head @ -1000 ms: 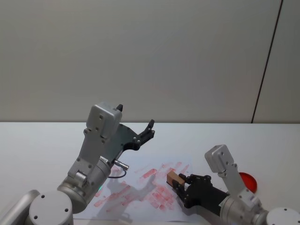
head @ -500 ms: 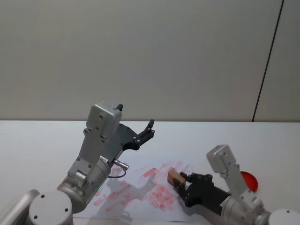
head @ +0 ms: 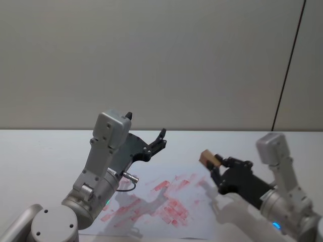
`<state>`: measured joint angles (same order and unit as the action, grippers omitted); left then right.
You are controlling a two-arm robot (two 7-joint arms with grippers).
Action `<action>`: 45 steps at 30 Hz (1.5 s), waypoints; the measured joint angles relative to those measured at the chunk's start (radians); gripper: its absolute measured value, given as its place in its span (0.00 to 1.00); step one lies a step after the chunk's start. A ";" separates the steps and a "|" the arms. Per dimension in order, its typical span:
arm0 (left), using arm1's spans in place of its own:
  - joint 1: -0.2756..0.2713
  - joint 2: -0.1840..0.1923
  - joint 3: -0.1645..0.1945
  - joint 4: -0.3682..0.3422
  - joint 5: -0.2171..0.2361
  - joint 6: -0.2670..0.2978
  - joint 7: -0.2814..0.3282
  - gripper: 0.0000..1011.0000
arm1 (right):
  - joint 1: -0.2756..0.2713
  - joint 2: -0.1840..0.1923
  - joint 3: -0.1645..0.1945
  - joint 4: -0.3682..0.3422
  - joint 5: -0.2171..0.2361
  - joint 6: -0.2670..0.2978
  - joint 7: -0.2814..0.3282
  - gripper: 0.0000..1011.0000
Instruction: Use the one hand to pick up the stamp and affix it onto the A4 paper.
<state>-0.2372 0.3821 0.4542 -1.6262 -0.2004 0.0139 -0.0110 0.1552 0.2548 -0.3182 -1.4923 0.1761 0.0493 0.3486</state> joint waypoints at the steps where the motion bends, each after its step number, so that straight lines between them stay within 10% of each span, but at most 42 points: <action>1: 0.000 0.000 0.000 0.000 0.000 0.000 0.000 0.99 | -0.002 0.004 0.003 -0.005 0.005 -0.001 -0.004 0.21; 45: 0.000 0.000 0.000 0.000 0.000 0.000 0.000 0.99 | -0.100 0.139 0.102 -0.041 0.084 0.100 -0.082 0.21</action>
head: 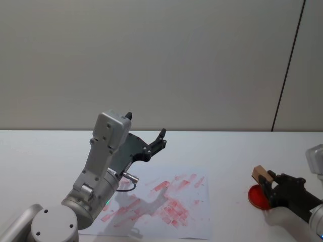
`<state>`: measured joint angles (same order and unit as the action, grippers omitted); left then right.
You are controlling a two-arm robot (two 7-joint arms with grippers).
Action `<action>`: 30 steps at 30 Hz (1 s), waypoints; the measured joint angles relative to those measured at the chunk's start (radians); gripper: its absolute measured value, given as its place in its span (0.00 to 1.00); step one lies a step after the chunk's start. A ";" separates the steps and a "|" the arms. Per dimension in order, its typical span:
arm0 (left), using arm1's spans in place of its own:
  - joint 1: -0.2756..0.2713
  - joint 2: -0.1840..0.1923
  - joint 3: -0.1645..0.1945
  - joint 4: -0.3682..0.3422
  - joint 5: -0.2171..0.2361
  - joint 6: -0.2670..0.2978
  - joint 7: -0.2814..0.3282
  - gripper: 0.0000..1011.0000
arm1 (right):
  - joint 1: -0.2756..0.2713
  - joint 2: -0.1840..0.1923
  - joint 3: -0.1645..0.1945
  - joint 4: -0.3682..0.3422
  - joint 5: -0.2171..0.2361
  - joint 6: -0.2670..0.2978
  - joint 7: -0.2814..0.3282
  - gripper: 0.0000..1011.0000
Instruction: Use the one hand to pick up the stamp and affix it onto the A4 paper.
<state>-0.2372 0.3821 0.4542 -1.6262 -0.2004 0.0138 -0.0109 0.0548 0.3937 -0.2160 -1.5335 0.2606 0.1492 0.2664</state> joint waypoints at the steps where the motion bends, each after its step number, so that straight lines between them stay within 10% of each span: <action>1: 0.000 0.000 0.000 0.000 0.000 0.000 0.000 0.99 | -0.001 0.000 0.000 0.001 0.000 0.001 0.000 0.21; 13: 0.000 0.000 0.000 0.000 0.000 0.000 0.000 0.99 | -0.002 0.002 0.001 0.021 -0.003 0.010 0.005 0.23; 30: 0.000 0.000 0.000 0.000 0.000 0.000 0.000 0.99 | 0.004 -0.002 0.000 0.032 0.002 0.005 0.011 0.76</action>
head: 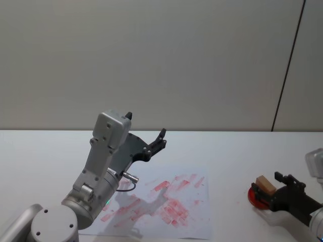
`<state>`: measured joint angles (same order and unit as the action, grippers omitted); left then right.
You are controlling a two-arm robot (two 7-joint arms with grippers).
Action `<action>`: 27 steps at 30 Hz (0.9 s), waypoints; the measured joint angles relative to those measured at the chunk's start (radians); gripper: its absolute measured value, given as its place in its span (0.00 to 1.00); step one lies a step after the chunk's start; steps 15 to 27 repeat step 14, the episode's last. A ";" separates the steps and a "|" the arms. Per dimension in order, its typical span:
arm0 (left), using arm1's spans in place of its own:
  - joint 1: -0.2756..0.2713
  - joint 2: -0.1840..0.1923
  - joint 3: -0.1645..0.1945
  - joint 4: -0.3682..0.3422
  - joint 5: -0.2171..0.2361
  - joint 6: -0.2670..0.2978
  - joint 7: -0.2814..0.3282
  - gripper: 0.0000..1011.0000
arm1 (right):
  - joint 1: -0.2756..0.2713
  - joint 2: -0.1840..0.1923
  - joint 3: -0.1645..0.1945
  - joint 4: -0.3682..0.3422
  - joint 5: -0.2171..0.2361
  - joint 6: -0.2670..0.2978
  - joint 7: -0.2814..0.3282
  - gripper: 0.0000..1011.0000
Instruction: Use the one hand to pick up the stamp and affix it onto the A4 paper.
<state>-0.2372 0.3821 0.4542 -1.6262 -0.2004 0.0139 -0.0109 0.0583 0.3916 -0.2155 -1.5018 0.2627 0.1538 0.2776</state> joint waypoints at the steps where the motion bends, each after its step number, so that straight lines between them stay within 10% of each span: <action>1: 0.000 0.000 0.000 0.000 0.000 0.000 0.000 0.99 | 0.000 0.000 0.000 -0.002 0.001 -0.004 0.000 0.79; 8: 0.000 0.000 0.000 0.000 0.000 0.000 0.000 0.99 | 0.001 0.002 0.005 -0.024 0.009 -0.036 0.004 0.99; 27: 0.000 0.000 0.000 0.000 0.000 0.000 0.000 0.99 | 0.001 0.002 0.007 -0.035 0.013 -0.049 0.006 0.99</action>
